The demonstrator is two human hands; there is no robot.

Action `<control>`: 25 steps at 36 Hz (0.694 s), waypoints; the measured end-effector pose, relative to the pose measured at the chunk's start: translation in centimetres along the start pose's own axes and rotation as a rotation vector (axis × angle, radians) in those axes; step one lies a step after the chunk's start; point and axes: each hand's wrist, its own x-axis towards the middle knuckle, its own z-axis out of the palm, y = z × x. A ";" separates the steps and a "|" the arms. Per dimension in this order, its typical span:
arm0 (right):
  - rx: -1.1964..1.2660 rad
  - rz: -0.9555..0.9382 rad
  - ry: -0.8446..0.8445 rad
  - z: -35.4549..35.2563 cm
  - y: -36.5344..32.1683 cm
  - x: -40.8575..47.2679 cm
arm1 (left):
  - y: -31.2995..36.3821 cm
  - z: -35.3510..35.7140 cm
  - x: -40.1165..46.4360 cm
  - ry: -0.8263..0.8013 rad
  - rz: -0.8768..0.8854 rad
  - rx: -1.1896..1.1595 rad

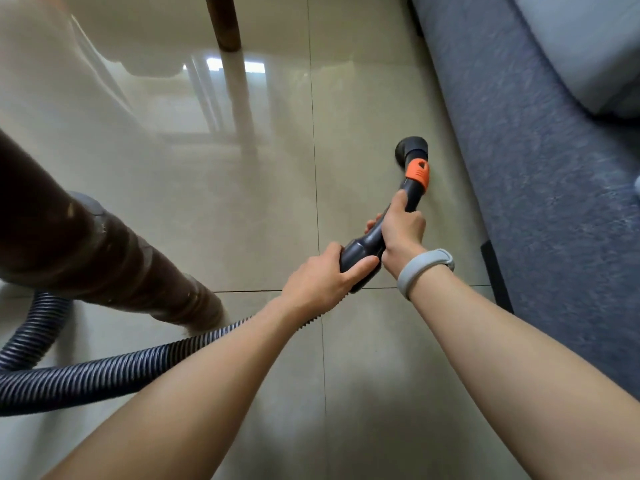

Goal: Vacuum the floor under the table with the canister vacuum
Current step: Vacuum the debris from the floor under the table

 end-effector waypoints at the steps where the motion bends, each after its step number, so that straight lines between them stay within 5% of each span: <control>1: 0.018 0.000 -0.010 0.0 -0.1 0.2 | 0.1 -0.1 0.3 -0.003 0.001 0.001; 8: -0.065 -0.012 -0.126 0.9 -0.7 0.9 | -0.5 0.6 1.4 -0.014 -0.019 -0.094; 14: -0.203 -0.069 -0.068 0.9 0.1 -0.6 | -1.6 0.8 0.0 -0.054 0.025 -0.176; 25: -0.127 0.106 -0.067 -3.6 5.2 -8.0 | -5.5 1.8 -5.6 -0.305 0.037 0.045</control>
